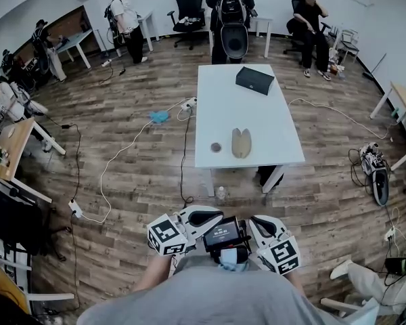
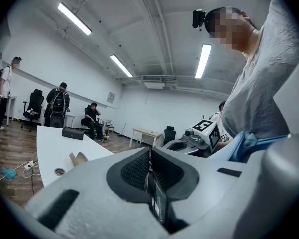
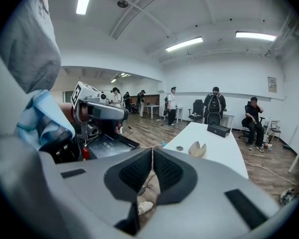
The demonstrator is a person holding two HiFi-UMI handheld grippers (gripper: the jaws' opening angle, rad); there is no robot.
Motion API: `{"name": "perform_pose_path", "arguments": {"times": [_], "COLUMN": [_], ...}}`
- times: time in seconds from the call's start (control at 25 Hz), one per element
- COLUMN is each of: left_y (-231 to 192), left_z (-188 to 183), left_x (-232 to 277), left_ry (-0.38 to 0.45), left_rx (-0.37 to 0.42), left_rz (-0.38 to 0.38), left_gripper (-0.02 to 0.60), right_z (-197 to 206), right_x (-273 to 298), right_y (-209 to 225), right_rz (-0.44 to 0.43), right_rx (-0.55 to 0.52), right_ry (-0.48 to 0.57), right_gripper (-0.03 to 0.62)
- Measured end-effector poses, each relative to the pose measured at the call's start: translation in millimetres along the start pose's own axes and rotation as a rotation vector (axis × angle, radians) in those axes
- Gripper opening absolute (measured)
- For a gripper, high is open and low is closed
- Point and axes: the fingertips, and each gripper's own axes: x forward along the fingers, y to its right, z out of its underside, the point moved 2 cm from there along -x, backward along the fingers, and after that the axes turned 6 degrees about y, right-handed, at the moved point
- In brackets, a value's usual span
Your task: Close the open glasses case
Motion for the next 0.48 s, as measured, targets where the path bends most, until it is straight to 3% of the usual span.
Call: {"name": "perform_pose_path", "arguments": {"times": [0.48], "left_y": [-94.8], "left_z": [-10.8], "left_x": [26.5], "left_ry": [-0.007], "left_rx": [-0.021], "left_rz": [0.053], "left_gripper": [0.02], "right_z": [-23.2], "right_x": [78.7], "right_y": [57.6], "right_rz": [0.031], "right_rx": [0.01], "right_ry": [-0.013], "right_gripper": [0.031]}}
